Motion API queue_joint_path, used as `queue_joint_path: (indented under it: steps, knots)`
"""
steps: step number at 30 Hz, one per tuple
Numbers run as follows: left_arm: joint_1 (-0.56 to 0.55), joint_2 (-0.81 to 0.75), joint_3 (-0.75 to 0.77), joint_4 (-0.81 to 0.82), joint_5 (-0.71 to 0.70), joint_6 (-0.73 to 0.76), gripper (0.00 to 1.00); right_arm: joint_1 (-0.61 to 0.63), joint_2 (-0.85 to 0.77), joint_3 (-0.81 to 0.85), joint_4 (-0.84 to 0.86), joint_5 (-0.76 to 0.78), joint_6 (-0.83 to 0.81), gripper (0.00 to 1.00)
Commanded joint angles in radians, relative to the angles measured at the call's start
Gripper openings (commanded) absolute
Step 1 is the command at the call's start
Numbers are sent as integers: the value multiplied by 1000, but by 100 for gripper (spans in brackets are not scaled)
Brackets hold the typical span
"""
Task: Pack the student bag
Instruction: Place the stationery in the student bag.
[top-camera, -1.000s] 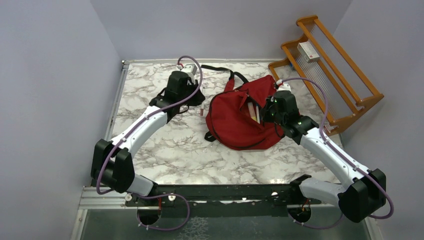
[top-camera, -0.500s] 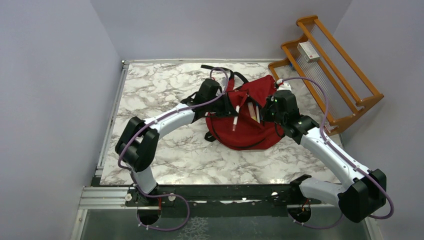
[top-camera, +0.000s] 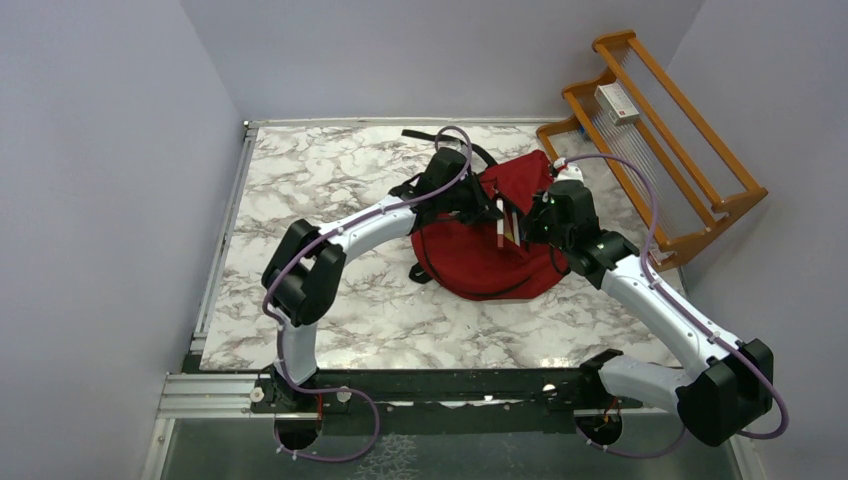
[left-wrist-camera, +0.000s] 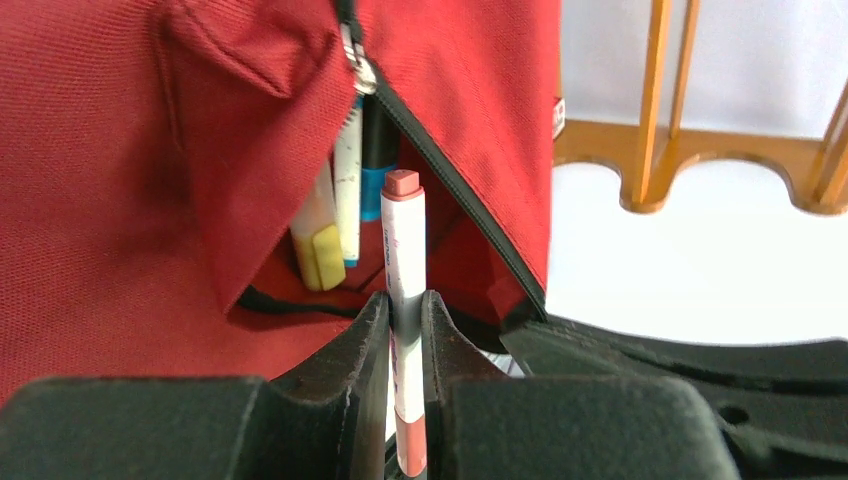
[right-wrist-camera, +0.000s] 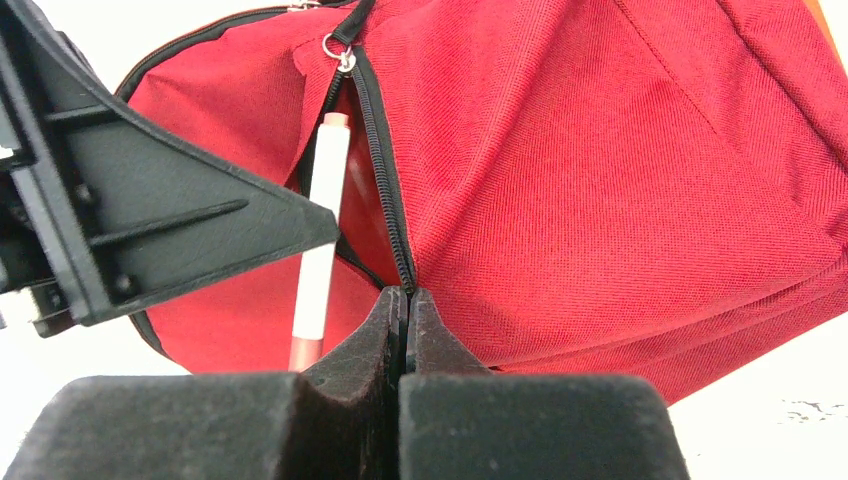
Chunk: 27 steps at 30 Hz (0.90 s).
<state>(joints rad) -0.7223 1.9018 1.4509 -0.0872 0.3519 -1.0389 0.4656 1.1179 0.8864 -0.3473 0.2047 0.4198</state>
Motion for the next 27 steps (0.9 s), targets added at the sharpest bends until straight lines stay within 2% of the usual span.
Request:
queue_joint_path:
  steps: [1, 15, 18, 22, 27]
  knots:
    - [-6, 40, 46, -34, -85, -68, 0, 7, -29, 23, -13, -6, 20, 0]
    - [-18, 176, 200, -37, -146, -99, 0, 7, -39, -1, 0, -37, 39, 1]
    - [-19, 220, 244, -17, -106, -98, 0, 7, -40, -4, -1, -36, 40, 1]
    - [-22, 265, 295, -13, -44, -90, 13, 7, -42, -3, -4, -34, 42, 0]
    - [-23, 254, 296, -16, -43, -62, 27, 7, -46, -12, -4, -25, 39, 1]
